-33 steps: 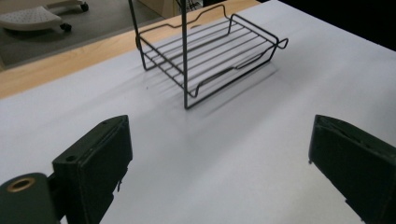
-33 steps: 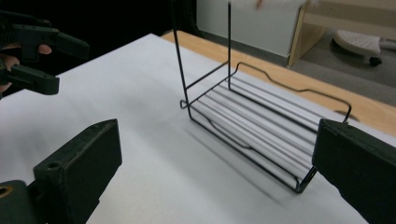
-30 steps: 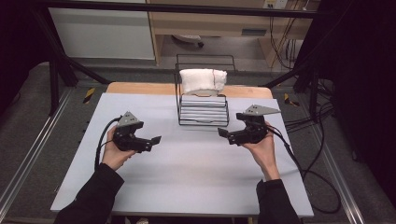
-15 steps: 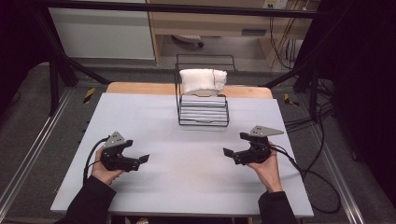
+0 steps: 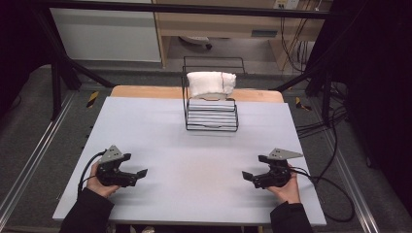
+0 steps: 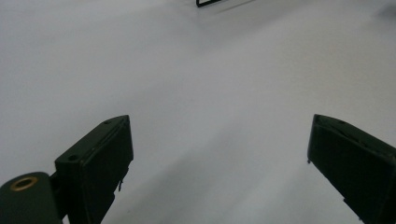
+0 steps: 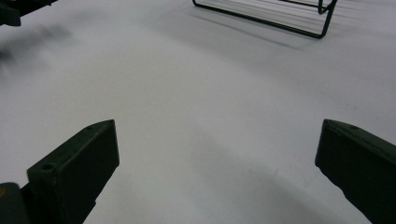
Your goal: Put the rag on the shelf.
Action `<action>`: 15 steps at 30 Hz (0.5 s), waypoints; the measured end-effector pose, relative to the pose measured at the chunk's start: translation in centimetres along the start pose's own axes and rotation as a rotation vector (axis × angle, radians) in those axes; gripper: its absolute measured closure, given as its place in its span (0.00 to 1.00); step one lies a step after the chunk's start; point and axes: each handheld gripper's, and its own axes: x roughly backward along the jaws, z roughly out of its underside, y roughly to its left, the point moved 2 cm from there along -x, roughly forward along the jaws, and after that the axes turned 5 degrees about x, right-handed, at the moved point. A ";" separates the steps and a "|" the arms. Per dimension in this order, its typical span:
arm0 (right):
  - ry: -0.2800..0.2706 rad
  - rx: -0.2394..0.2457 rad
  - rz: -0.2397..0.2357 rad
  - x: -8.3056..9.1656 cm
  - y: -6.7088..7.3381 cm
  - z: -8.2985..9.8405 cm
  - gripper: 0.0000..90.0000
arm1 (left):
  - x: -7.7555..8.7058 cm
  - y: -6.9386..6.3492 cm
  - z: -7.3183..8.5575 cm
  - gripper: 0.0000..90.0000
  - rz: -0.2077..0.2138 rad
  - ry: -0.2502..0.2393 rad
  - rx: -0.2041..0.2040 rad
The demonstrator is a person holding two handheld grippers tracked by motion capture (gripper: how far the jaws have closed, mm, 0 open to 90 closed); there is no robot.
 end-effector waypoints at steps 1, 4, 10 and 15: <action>0.005 -0.007 0.001 0.1 -0.1 0.2 0.00 | 0.1 0.0 0.1 0.08 0.000 0.000 0.002; 0.011 -0.021 0.007 0.4 -0.3 0.7 0.00 | 0.3 0.1 0.5 0.08 0.000 -0.004 0.010; 0.018 -0.023 0.000 0.7 -0.5 1.2 0.00 | 0.3 0.1 1.1 0.08 0.005 0.004 0.011; 0.029 -0.020 -0.001 0.8 -0.6 1.4 0.01 | 0.4 0.2 1.2 0.08 0.005 0.000 0.017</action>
